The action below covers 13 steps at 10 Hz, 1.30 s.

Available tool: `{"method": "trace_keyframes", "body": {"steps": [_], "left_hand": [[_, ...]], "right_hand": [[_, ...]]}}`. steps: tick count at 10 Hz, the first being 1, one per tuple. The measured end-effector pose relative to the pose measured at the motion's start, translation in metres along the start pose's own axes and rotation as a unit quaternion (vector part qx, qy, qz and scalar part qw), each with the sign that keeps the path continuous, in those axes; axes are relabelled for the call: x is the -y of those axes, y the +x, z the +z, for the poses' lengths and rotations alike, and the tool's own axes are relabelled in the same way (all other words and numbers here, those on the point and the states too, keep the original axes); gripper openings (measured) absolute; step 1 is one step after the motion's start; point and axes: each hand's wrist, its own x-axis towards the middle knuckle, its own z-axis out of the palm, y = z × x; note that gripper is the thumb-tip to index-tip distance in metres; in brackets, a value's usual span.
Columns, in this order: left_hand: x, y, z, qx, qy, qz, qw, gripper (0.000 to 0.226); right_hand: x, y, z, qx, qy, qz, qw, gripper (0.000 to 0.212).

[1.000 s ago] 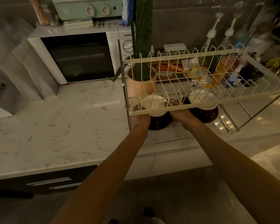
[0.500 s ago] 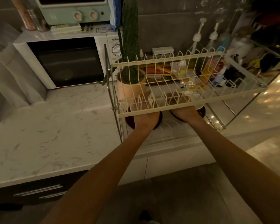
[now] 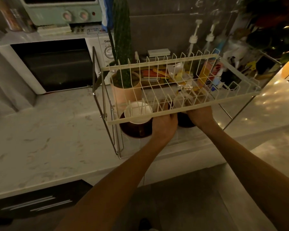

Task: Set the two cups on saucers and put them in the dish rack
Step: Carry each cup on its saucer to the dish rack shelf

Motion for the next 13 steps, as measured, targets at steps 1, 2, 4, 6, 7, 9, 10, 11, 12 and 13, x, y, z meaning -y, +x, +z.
{"method": "trace_keyframes", "body": {"steps": [1, 2, 4, 6, 7, 9, 10, 11, 12, 13], "left_hand": [[-0.005, 0.005, 0.011, 0.032, -0.082, -0.098, 0.991, 0.040], [-0.012, 0.008, 0.016, 0.060, -0.117, -0.169, 0.977, 0.044], [-0.016, 0.009, 0.014, 0.085, -0.197, -0.256, 0.943, 0.036], [-0.013, 0.019, 0.030, 0.114, -0.270, -0.295, 0.909, 0.042], [-0.015, 0.017, 0.019, 0.140, -0.281, -0.315, 0.896, 0.045], [-0.007, 0.015, 0.022, 0.125, -0.225, -0.290, 0.922, 0.041], [-0.008, 0.014, 0.021, 0.137, -0.192, -0.292, 0.927, 0.030], [-0.013, 0.011, 0.018, 0.118, -0.174, -0.275, 0.938, 0.036], [-0.017, 0.010, 0.015, 0.114, -0.132, -0.254, 0.951, 0.047], [-0.015, 0.011, 0.014, 0.119, -0.127, -0.267, 0.948, 0.050]], "right_hand": [[-0.018, 0.010, 0.003, 0.000, 0.038, 0.050, 0.998, 0.046], [-0.027, 0.020, 0.003, 0.030, 0.107, 0.125, 0.986, 0.039], [-0.033, 0.025, 0.005, 0.046, 0.180, 0.206, 0.961, 0.018], [-0.041, 0.026, 0.002, 0.068, 0.186, 0.233, 0.952, 0.025], [-0.043, 0.026, 0.004, 0.068, 0.184, 0.236, 0.952, 0.025], [-0.035, 0.021, 0.000, 0.065, 0.189, 0.247, 0.948, 0.025], [-0.038, 0.021, 0.001, 0.065, 0.182, 0.241, 0.951, 0.019], [-0.048, 0.022, 0.005, 0.068, 0.179, 0.241, 0.951, 0.013], [-0.051, 0.023, 0.007, 0.069, 0.180, 0.241, 0.951, 0.013], [-0.052, 0.023, 0.007, 0.073, 0.182, 0.241, 0.951, 0.019]]}}
